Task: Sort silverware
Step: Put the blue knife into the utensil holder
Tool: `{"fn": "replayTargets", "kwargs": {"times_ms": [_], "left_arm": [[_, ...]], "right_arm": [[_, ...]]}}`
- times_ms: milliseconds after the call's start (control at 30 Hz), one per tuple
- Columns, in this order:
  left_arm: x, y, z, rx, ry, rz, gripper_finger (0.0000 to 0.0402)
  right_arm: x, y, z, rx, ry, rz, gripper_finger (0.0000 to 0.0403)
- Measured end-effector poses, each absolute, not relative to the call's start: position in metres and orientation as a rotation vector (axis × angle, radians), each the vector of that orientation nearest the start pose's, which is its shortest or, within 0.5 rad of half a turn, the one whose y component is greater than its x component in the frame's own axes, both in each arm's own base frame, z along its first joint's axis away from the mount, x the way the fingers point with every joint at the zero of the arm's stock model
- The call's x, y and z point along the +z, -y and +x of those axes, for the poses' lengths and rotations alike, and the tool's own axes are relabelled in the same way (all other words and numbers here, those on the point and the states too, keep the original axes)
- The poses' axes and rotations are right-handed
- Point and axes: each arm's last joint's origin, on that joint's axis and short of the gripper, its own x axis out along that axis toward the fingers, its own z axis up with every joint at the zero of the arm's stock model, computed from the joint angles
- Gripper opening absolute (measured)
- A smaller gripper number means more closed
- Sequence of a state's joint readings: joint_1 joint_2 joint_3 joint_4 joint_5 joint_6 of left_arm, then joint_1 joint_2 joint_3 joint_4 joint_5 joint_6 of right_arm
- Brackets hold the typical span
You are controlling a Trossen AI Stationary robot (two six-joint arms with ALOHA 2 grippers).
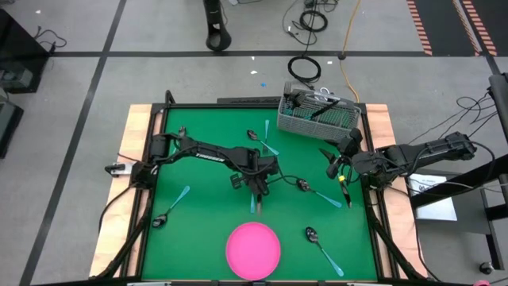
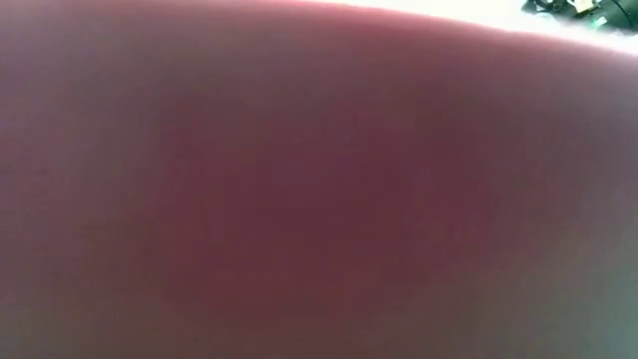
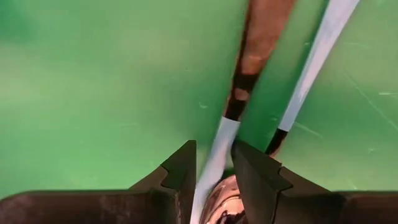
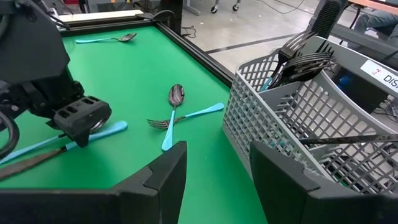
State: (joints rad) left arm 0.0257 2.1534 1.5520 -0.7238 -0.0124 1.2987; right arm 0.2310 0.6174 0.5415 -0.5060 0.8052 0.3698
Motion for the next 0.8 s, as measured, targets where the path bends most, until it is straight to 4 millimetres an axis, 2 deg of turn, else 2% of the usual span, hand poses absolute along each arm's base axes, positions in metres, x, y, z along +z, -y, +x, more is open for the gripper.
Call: {"fn": "replayTargets", "kwargs": {"times_ms": [267,600,800], "left_arm": [[0.134,-0.01,0.423,-0.85,-1.176,1.063,0.0095],[0.145,-0.009,0.43,-0.819,-1.166,1.042,0.0009],[0.16,-0.007,0.442,-0.753,-1.117,0.953,0.0001]], "right_arm": [[0.249,-0.009,0.128,-0.641,-0.399,0.062,0.0164],[0.249,-0.009,0.128,-0.64,-0.399,0.062,0.0164],[0.249,-0.009,0.128,-0.639,-0.401,0.056,0.0164]]}}
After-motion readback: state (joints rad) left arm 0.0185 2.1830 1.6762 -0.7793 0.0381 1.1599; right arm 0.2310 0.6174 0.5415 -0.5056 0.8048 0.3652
